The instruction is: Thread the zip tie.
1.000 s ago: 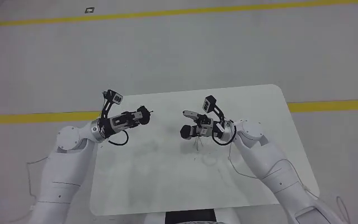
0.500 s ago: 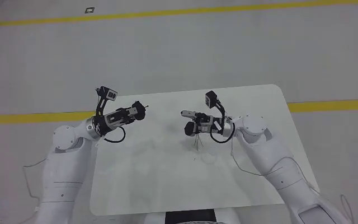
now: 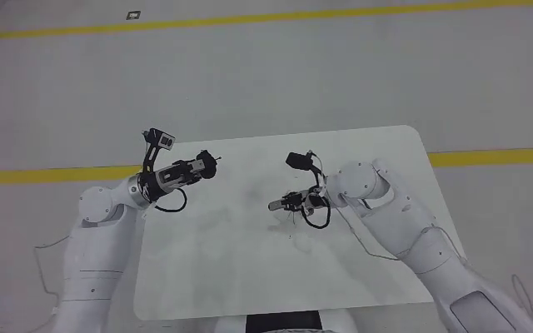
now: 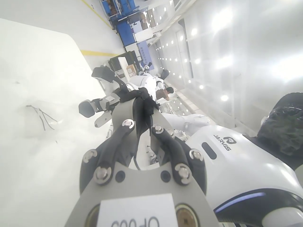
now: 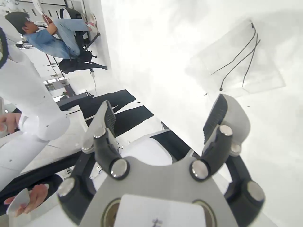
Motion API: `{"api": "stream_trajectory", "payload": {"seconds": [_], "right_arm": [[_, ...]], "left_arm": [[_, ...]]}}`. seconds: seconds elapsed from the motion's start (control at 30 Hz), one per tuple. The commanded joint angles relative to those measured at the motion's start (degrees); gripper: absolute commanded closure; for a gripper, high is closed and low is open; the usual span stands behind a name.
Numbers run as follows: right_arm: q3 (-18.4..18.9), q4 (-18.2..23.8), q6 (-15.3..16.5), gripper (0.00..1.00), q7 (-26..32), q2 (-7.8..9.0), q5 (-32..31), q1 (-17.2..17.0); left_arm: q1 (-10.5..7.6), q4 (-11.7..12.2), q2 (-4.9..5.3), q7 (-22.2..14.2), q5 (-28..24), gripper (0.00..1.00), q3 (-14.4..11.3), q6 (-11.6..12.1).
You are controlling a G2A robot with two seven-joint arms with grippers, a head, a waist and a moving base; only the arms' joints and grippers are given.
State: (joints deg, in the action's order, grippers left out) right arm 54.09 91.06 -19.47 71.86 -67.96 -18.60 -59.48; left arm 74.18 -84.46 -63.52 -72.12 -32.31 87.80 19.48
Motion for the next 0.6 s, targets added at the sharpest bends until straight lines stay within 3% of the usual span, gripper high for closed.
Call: {"api": "stream_trajectory", "payload": {"seconds": [0.0, 0.2, 0.27, 0.4, 0.57], "right_arm": [[0.05, 0.01, -0.01, 0.0, -0.03, 0.01, 0.05, -0.03], [-0.04, 0.16, 0.39, 0.0, -1.34, -0.07, 0.51, -0.34], [-1.9, -0.13, -0.01, 0.0, -2.13, -0.41, -0.94, 0.64], [-5.57, -3.99, -0.01, 0.0, -3.04, -1.85, -2.36, 3.77], [-9.96, -11.8, -0.01, 0.0, -2.44, -4.51, -4.28, 8.11]], "left_arm": [[0.0, 0.0, 0.0, 0.0, 0.0, 1.0, 0.0, 0.0], [0.0, 0.0, 0.0, 0.0, 0.0, 1.0, 0.0, 0.0], [0.0, 0.0, 0.0, 0.0, 0.0, 1.0, 0.0, 0.0], [0.0, 0.0, 0.0, 0.0, 0.0, 1.0, 0.0, 0.0], [0.0, 0.0, 0.0, 0.0, 0.0, 1.0, 0.0, 0.0]]}}
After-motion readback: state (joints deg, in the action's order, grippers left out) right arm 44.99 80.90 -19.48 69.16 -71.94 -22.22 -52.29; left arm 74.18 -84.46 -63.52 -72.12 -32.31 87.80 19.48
